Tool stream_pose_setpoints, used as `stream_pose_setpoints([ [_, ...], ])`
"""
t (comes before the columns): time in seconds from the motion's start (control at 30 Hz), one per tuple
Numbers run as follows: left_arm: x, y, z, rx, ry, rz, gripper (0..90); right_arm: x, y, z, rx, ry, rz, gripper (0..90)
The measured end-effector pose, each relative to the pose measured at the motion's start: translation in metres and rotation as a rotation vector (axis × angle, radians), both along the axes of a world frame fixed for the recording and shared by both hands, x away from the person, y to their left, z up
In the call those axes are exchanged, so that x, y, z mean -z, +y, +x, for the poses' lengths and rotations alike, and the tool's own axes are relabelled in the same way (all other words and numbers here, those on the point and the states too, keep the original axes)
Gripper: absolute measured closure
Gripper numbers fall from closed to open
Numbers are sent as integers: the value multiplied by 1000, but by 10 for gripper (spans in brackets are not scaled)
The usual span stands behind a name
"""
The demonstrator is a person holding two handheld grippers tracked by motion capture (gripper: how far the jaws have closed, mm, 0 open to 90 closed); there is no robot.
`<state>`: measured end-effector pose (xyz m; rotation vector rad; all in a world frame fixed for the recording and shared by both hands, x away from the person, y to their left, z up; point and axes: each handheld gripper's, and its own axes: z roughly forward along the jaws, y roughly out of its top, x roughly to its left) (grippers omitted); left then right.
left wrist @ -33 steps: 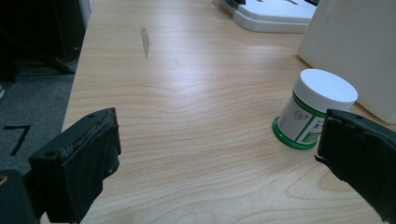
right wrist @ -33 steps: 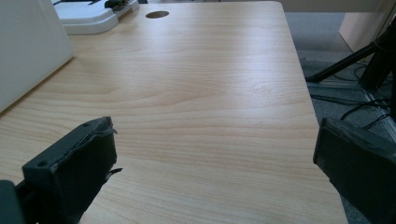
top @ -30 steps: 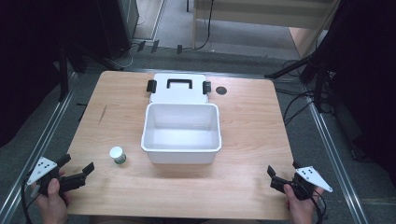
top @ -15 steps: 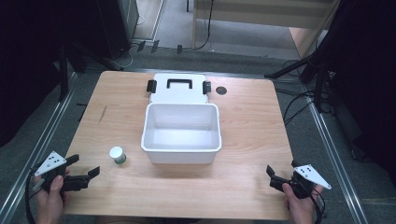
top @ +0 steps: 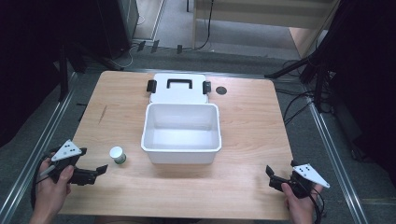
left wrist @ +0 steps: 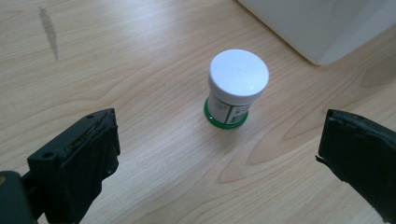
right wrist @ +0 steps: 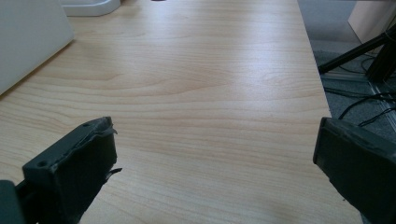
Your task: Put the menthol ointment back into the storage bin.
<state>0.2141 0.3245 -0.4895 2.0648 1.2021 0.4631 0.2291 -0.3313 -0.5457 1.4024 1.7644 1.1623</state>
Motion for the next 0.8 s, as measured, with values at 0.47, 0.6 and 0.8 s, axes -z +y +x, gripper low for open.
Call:
stream_pose_setpoints([
  [0.47,-18,-28,29,61,252,184,0,0,3,2,-27,20,-30,0],
  [0.6,-18,-35,37,96,316,237,0,0,3,2,-29,23,-29,0],
  [0.8,-18,-48,53,135,434,338,4,0,3,2,-30,25,-28,0],
])
